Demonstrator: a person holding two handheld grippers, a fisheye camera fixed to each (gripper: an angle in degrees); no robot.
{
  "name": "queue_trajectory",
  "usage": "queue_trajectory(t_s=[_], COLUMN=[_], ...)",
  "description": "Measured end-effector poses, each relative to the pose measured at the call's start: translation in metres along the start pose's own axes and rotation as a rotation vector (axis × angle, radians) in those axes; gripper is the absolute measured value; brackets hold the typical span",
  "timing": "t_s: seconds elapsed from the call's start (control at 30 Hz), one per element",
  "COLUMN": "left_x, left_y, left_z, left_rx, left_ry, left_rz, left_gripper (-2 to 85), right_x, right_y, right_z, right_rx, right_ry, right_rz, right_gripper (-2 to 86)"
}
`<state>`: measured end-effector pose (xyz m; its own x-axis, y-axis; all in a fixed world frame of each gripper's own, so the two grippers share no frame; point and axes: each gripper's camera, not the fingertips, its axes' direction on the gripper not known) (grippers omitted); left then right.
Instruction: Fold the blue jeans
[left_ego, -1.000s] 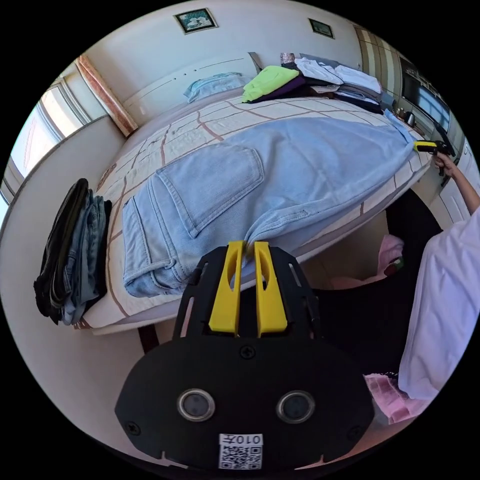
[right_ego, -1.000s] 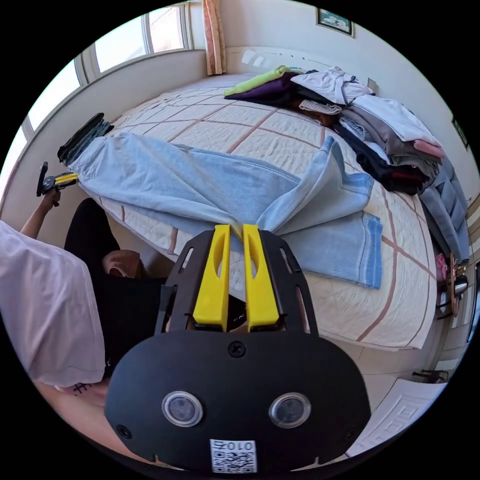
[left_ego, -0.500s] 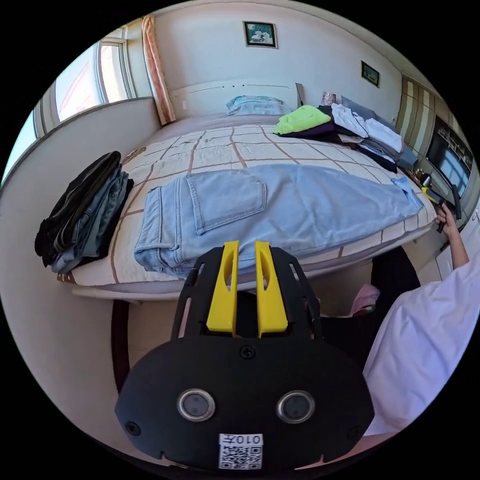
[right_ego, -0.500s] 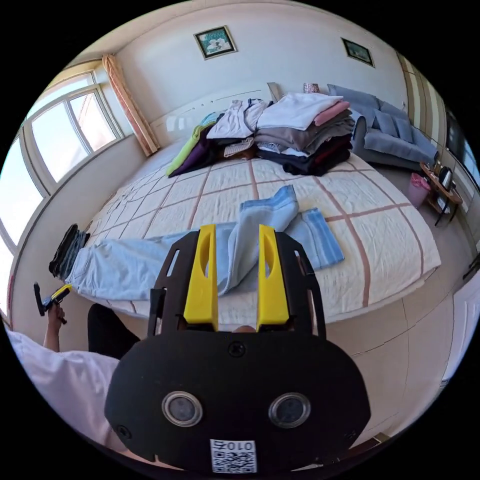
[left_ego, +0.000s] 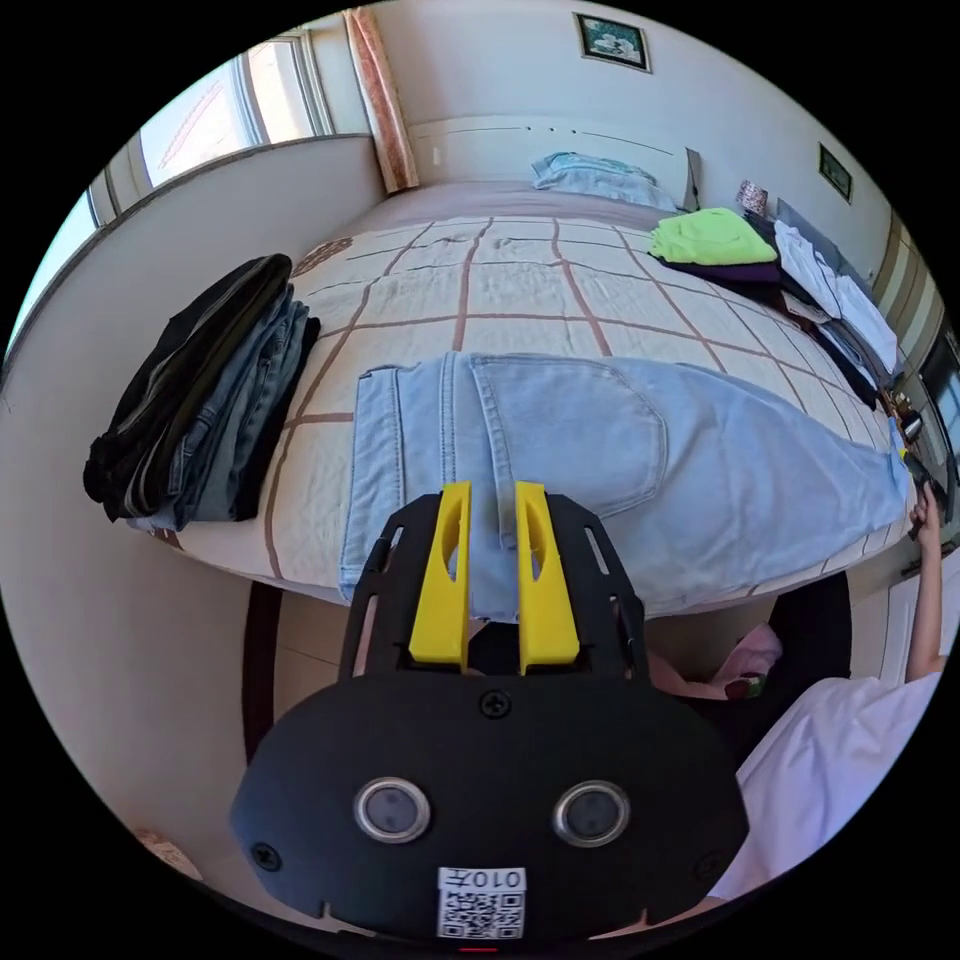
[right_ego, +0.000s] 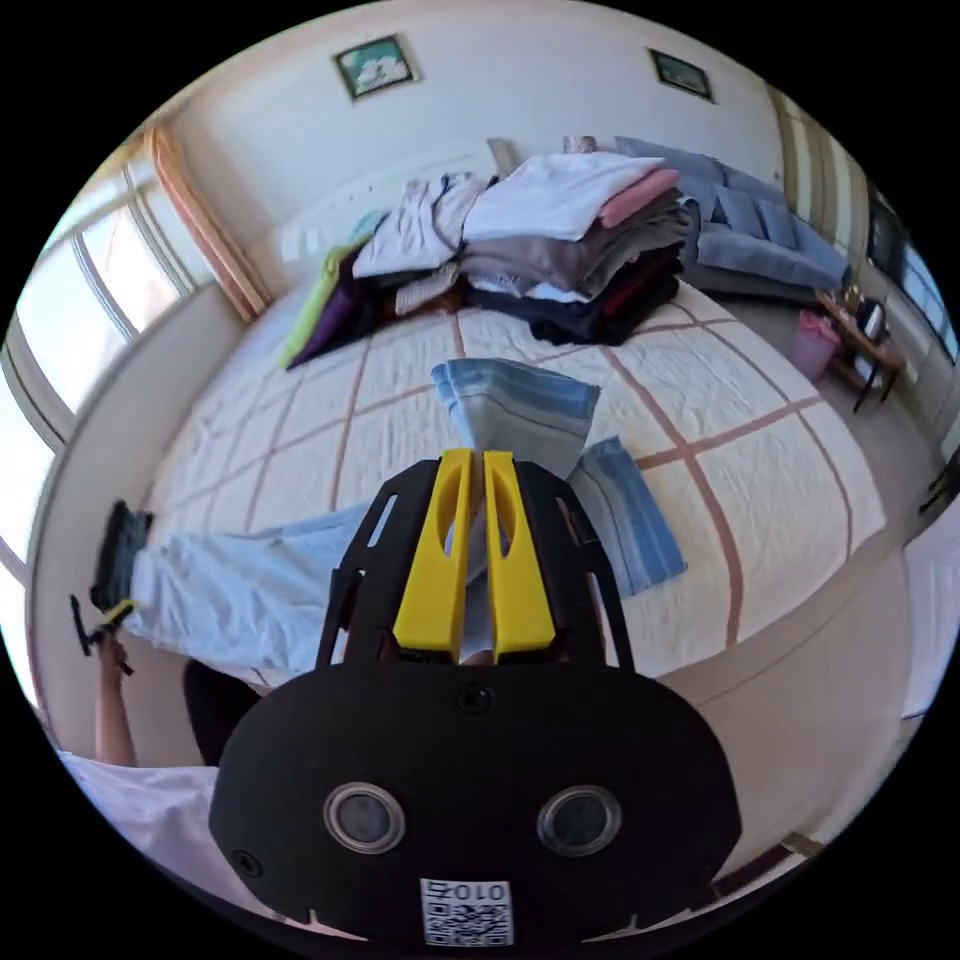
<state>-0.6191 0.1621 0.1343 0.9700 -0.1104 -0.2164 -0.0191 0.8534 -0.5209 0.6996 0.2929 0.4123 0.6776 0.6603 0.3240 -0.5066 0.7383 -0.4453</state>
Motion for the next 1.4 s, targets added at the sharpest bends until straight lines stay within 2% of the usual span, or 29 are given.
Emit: queue_trajectory(t_s=[0.07, 0.17, 0.37, 0.53, 0.8, 1.03, 1.2, 1.33, 1.4], left_x=[-0.017, -0.034, -0.052, -0.062, -0.088, -0.118, -0.157, -0.18, -0.187], left_y=[-0.007, -0.011, -0.017, -0.034, -0.064, -0.146, -0.177, -0.175, -0.174], left_z=[0.001, 0.012, 0.011, -0.006, -0.023, -0.011, 0.038, 0.037, 0.03], left_rx=[0.011, -0.019, 0.004, 0.014, -0.012, -0.091, -0.303, -0.185, -0.134], left_ry=[0.052, 0.091, 0.12, 0.083, 0.041, 0.002, 0.133, 0.381, 0.39], left_rz=[-0.056, -0.131, -0.188, -0.166, -0.105, -0.07, -0.188, -0.223, -0.213], left_gripper=[5.8, 6.0, 6.9, 9.9, 13.4, 15.4, 14.8, 7.5, 3.7], right_x=[0.048, 0.1, 0.144, 0.16, 0.151, 0.127, 0.111, 0.105, 0.099], right_y=[0.01, 0.035, 0.056, 0.053, 0.046, 0.038, 0.034, 0.031, 0.024], right_z=[-0.004, 0.003, -0.023, -0.024, -0.03, -0.041, -0.037, -0.031, -0.025], right_rx=[-0.055, -0.149, -0.003, -0.033, -0.056, -0.028, -0.047, -0.064, -0.094], right_ry=[-0.129, -0.195, -0.326, -0.287, -0.146, -0.108, -0.088, -0.078, -0.072], right_rz=[0.096, 0.192, 0.234, 0.269, 0.276, 0.232, 0.192, 0.181, 0.176], right_gripper=[4.5, 5.2, 8.9, 9.7, 4.2, 3.9, 4.0, 4.0, 3.9])
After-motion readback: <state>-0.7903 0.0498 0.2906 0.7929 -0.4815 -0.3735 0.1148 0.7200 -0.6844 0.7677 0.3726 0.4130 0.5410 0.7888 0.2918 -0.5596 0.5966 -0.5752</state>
